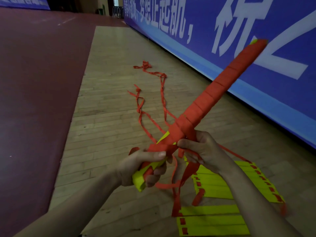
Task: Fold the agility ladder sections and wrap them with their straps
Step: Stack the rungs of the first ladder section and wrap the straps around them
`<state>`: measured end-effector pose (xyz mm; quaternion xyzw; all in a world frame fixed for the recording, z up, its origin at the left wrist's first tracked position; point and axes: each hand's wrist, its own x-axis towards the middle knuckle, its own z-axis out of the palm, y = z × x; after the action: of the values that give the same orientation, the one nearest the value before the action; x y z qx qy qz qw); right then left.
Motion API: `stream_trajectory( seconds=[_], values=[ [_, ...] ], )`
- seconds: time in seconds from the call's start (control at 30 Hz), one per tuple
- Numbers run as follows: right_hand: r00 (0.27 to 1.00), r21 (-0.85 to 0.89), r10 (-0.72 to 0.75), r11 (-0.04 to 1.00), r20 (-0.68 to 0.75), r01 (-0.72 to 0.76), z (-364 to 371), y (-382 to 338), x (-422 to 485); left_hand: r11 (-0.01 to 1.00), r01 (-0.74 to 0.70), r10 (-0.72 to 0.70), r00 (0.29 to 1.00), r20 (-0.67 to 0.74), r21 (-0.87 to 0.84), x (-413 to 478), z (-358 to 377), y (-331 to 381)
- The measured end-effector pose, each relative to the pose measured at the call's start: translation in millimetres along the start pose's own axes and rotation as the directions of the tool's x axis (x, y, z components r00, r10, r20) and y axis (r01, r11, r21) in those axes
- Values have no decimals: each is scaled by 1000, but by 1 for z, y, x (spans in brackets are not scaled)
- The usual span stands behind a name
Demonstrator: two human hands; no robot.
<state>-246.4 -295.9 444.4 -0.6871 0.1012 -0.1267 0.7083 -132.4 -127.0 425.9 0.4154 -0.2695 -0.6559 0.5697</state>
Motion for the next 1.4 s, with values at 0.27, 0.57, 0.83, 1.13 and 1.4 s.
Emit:
stream_trajectory(
  seconds=[0.27,0.57,0.83,1.13,1.4],
  values=[
    [999,-95,43,994,-28,-45,1,-1,-6,966,-36,61,994,-92,256,9,-4,-2],
    [992,-297,87,948,-90,-110,-1,-1,-1,16,245,624,755,-201,969,25,11,-29],
    [975,-218,165,956,-150,-195,-6,-8,0,424,17,666,672,-324,906,32,4,-34],
    [986,-426,48,898,-159,-112,-5,3,-5,687,-182,539,778,-324,704,35,-10,-22],
    [981,-194,189,961,-51,-195,-3,-1,-5,256,117,672,692,-264,959,22,-9,-6]
  ],
)
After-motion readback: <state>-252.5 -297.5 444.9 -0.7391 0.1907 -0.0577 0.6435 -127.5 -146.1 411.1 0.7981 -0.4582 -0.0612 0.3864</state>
